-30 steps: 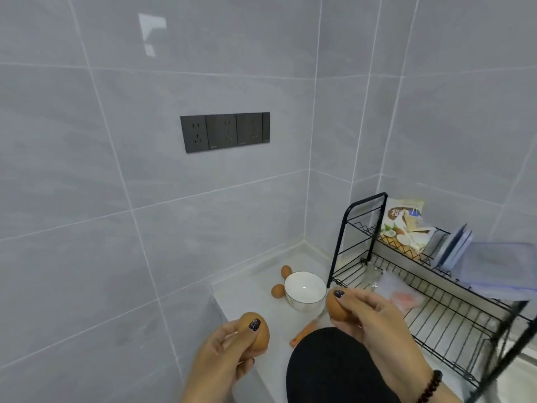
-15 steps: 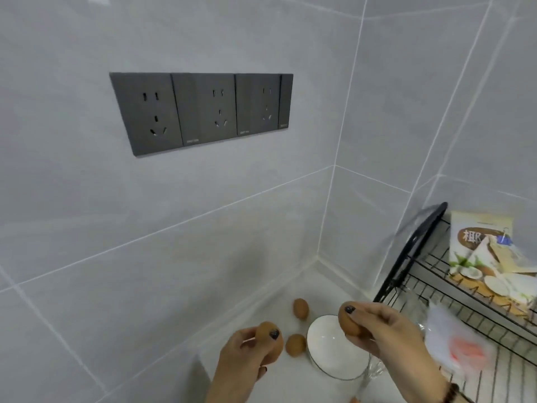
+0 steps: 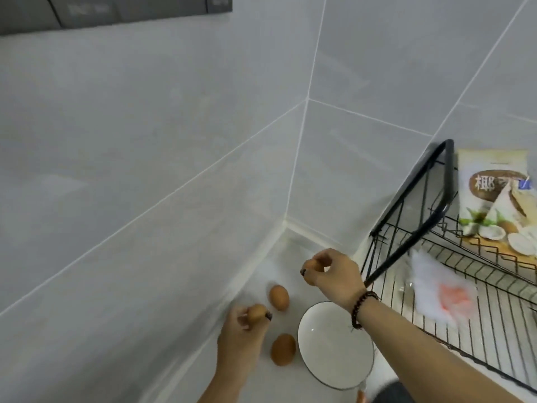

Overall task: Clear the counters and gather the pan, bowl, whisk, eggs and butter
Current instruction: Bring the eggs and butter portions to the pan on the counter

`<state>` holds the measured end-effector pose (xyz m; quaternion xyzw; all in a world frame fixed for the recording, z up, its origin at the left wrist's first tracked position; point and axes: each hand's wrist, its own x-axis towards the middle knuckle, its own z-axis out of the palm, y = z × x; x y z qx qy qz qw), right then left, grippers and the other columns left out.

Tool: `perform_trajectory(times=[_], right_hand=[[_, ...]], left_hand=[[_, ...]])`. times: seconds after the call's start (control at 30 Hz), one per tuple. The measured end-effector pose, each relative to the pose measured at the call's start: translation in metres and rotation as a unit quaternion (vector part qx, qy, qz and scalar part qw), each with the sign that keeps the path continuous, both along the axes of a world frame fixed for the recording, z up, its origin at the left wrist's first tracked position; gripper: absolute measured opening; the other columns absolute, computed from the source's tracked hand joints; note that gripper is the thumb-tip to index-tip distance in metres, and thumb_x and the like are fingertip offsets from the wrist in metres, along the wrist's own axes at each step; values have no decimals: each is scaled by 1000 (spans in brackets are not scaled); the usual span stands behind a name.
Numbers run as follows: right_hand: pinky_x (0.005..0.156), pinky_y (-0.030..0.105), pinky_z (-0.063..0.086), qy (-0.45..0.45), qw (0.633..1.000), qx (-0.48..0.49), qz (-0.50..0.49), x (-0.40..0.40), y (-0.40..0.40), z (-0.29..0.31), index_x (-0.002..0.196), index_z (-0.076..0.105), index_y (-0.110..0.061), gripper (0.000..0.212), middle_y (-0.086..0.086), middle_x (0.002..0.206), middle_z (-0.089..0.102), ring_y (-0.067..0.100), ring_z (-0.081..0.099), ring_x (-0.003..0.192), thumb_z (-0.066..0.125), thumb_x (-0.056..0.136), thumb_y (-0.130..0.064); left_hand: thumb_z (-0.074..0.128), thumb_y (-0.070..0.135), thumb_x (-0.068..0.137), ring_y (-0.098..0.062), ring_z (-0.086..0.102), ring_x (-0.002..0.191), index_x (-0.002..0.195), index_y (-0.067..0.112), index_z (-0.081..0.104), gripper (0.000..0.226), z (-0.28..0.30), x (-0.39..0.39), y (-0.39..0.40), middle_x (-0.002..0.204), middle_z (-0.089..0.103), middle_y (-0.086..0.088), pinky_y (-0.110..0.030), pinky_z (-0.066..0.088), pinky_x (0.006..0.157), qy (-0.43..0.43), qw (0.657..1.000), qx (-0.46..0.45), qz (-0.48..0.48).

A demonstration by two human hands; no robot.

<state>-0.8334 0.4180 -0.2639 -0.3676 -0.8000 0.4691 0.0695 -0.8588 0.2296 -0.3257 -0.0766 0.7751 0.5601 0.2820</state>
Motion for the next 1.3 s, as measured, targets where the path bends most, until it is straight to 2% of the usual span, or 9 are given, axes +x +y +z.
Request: perform_trajectory(times=[0.07,0.17,0.4,0.5,0.6,0.8,1.07,1.2,1.3], right_hand=[[64,8,42,-53,998,22,15,-9,6,-18,100,59,-13,26,-9,85,62,10,58,84,72,78,-11],[82,26,50,-145,984,81,58,-18,13,-40,106,59,-15,29,0,104,63,18,58,99,70,79,-17],[85,37,53,-211,967,115,83,-27,13,-60,105,59,-18,21,5,111,61,23,59,99,58,84,-23],[83,37,55,-226,963,119,89,-29,13,-64,104,59,-19,21,6,111,61,24,60,97,53,84,-24],[82,36,55,-238,959,121,96,-30,13,-66,102,59,-19,20,5,109,61,24,60,95,54,84,-24],[81,34,54,-249,957,112,99,-30,15,-69,104,59,-17,21,6,109,59,24,60,94,57,84,-23],[73,30,52,-249,954,127,109,-28,12,-75,105,58,-15,21,5,108,60,22,59,90,56,86,-23],[80,30,52,-234,959,116,107,-25,12,-73,121,54,-16,35,7,121,57,23,59,100,55,87,-23],[87,33,52,-208,966,112,105,-20,12,-65,132,48,-16,44,7,132,52,23,57,109,53,88,-22]], left_hand=[[79,32,73,0,61,79,84,31,57,25,-12,-3,2,84,66,14,-17,41,62,37,998,-40,-38],[78,35,73,-2,62,81,86,32,58,24,-22,-4,3,83,67,13,-21,44,66,84,991,-74,-78],[70,44,74,-7,58,93,102,38,59,31,-32,-8,7,94,61,18,-28,49,83,184,956,-161,-164],[66,45,79,-9,56,102,115,37,58,37,-32,-8,10,104,61,17,-27,46,90,222,935,-198,-195],[64,48,82,-8,54,107,120,37,57,40,-33,-8,12,109,61,18,-24,43,91,241,924,-222,-198],[61,47,84,-12,49,115,123,38,55,41,-37,-10,18,115,59,16,-31,41,93,241,918,-242,-200],[64,44,85,-12,45,123,133,35,49,52,-40,-8,16,127,56,14,-29,40,100,228,925,-233,-197],[67,41,82,-14,45,125,133,32,51,54,-37,-6,12,129,55,13,-31,40,103,221,933,-219,-180],[68,37,79,-15,53,117,121,32,60,43,-32,-2,7,118,60,14,-34,45,98,215,946,-193,-150]])
